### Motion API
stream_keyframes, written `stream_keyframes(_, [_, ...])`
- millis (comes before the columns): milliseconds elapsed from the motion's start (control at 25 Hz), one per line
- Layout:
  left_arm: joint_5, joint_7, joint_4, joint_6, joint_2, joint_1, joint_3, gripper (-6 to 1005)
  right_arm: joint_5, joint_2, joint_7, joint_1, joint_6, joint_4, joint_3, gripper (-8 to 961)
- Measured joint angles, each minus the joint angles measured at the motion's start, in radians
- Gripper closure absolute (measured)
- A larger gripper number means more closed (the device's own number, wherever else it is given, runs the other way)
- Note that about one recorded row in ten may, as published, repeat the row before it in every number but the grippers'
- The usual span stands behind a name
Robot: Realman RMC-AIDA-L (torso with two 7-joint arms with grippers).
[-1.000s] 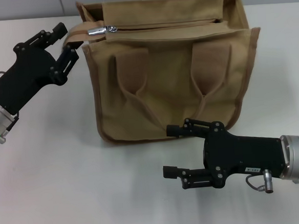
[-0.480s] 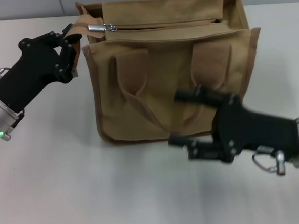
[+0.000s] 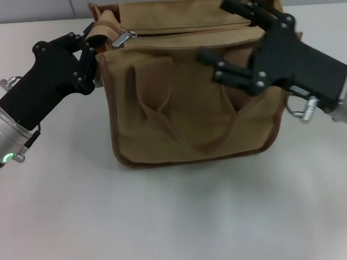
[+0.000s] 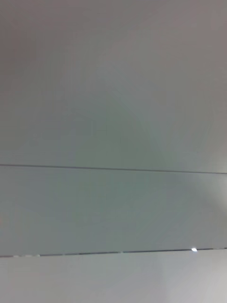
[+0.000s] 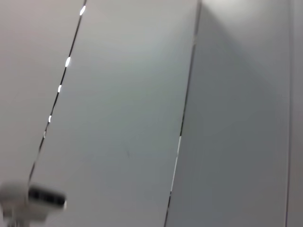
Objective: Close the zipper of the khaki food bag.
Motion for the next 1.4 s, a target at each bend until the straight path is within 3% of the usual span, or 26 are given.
stream_keyframes(200, [0.000, -0.003, -0.021, 0.048, 0.000, -0.021, 0.000, 976, 0.028, 0.000, -0.295, 0.055, 0.016, 0.099, 0.052, 124])
stream_keyframes(480, [0.002, -0.114, -0.012, 0.082, 0.000, -0.056, 0.004, 976, 0.041, 0.000, -0.462, 0.094, 0.087, 0.127, 0.074, 123])
stream_keyframes(880, [0.009, -0.142, -0.018, 0.062, 0.000, -0.112, 0.029, 975, 0.032, 0.000, -0.558, 0.153, 0.211, 0.162, 0.056, 124])
stream_keyframes(1000, [0.006, -0.142, -0.016, 0.067, 0.000, -0.130, 0.077, 975, 0.031, 0.000, -0.619, 0.172, 0.225, 0.197, 0.055, 123])
stream_keyframes(1400, [0.001, -0.145, -0.020, 0.038, 0.000, -0.145, 0.077, 975, 0.033, 0.000, -0.638, 0.172, 0.215, 0.225, 0.075, 124])
